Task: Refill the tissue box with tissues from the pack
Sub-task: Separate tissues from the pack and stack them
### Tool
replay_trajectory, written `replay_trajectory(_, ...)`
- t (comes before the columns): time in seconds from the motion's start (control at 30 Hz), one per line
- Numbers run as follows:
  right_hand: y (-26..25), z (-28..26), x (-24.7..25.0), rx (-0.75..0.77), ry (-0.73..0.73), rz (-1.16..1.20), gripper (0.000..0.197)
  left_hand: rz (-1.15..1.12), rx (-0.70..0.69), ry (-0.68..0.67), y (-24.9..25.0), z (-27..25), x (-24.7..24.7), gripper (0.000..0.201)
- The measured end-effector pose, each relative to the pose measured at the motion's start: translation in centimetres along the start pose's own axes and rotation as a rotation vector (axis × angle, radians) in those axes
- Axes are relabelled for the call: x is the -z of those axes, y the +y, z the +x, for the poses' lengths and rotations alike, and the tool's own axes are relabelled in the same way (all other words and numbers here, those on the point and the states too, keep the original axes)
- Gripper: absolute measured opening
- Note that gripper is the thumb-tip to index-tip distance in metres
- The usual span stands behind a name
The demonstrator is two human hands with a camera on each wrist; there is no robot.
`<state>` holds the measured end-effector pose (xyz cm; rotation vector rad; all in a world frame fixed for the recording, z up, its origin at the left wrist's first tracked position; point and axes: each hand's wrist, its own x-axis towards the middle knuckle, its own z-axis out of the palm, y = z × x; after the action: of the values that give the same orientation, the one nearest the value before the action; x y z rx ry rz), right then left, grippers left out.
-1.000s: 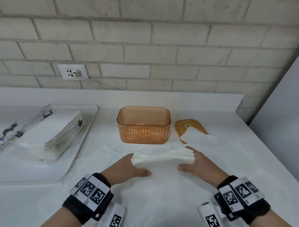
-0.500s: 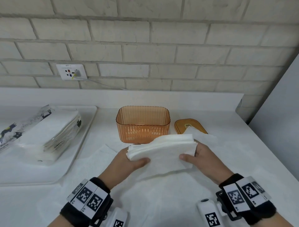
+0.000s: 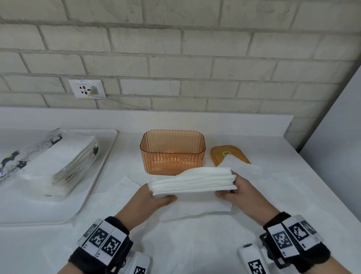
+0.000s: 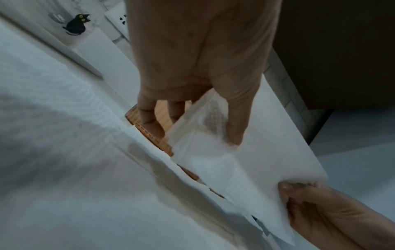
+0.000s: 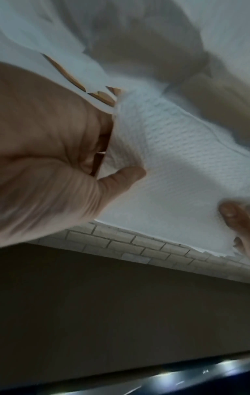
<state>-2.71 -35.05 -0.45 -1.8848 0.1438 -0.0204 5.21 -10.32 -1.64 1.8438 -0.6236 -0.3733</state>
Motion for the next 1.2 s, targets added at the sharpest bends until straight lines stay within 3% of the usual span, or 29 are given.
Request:
replay_trajectory(0.07, 0.2, -0.2, 0.2, 0.007, -0.006, -0.009, 0.035, 0.016, 0.016, -0.017, 0.1, -0.1, 0.3, 0.03)
replay_trajectory(0.2, -0.9, -0.7, 0.6, 0.048, 0.015, -0.03, 0.034, -0.04, 0.046, -0.039, 1.8, -0.2, 1.5, 0.052)
replay_trajectory(0.33, -5.1, -1.0, 0.5, 0.288, 0.016, -0.205, 0.023, 0.021, 0.001, -0.208, 5.1, 0.1, 0.4, 0.057)
replay_trajectory(0.47, -7.2, -1.4, -0.1, 0.467, 0.101, -0.231, 0.026, 0.058, -0.106, -0.042, 6.5, 0.5, -1.8, 0.032)
replay_trajectory(0.57, -5.8, -1.5, 0.1, 0.292, 0.153, -0.074, 0.057, -0.068, -0.1, 0.051, 5.9, 0.4, -2.6, 0.02)
replay_trajectory(0.63, -4.4, -1.6, 0.0, 0.102, 0.068, 0.047, 0.069, -0.139, -0.093, 0.089, 5.4, 0.2, -3.1, 0.021)
replay_trajectory(0.7, -3.4, -1.8, -0.5, 0.046, 0.009, 0.039, 0.06, -0.198, -0.096, 0.102, 5.2, 0.1, -3.6, 0.025)
replay_trajectory(0.8, -3.4, -2.0, -0.8, 0.081, 0.032, 0.0, 0.037, -0.214, -0.138, 0.094, 4.8, 0.2, -4.1, 0.045)
replay_trajectory(1.03, -1.3, -1.4, -1.6, -0.004, -0.042, -0.044, 0.044, -0.136, -0.092, -0.007, 3.6, 0.7, -4.8, 0.066)
replay_trajectory(1.2, -2.8, -1.0, -1.5, 0.076, -0.003, -0.021, 0.043, -0.167, -0.132, 0.038, 4.6, 0.8, -4.8, 0.06)
